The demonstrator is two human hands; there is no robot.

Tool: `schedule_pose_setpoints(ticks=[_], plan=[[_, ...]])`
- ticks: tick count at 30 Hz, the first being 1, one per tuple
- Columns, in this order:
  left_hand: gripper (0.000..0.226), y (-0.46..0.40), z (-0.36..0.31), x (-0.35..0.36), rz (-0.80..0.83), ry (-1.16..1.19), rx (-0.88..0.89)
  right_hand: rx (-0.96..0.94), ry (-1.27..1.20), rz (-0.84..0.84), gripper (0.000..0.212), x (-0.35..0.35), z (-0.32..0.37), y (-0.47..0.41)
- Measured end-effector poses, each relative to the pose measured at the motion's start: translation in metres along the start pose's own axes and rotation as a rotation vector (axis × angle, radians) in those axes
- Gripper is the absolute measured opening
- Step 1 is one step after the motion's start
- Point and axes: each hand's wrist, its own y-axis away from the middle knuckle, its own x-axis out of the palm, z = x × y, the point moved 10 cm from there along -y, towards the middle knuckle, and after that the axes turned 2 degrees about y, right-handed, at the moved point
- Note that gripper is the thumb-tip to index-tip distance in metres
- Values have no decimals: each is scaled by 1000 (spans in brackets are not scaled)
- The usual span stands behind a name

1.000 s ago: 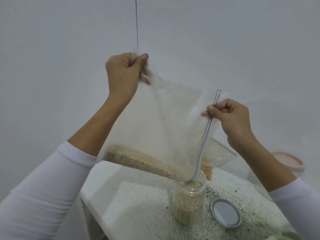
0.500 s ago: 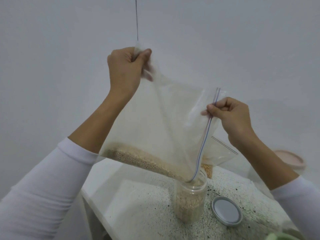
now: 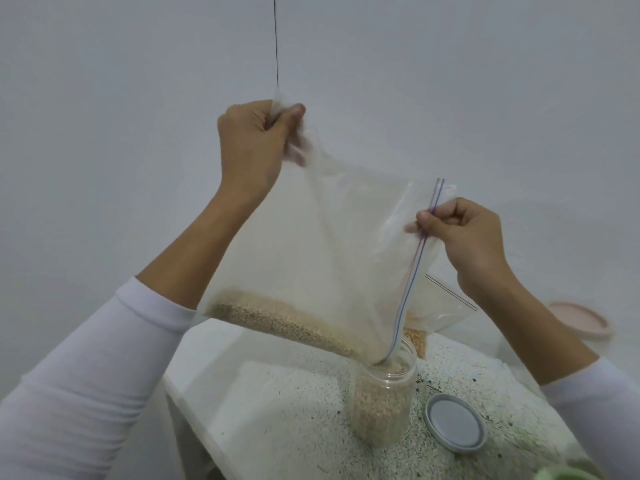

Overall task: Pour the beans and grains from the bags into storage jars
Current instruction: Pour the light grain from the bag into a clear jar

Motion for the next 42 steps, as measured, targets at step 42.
schedule_pose_setpoints(ticks=[42], plan=[[40, 3, 28, 8, -36, -134, 27, 14, 166, 52, 13, 18, -13, 10]])
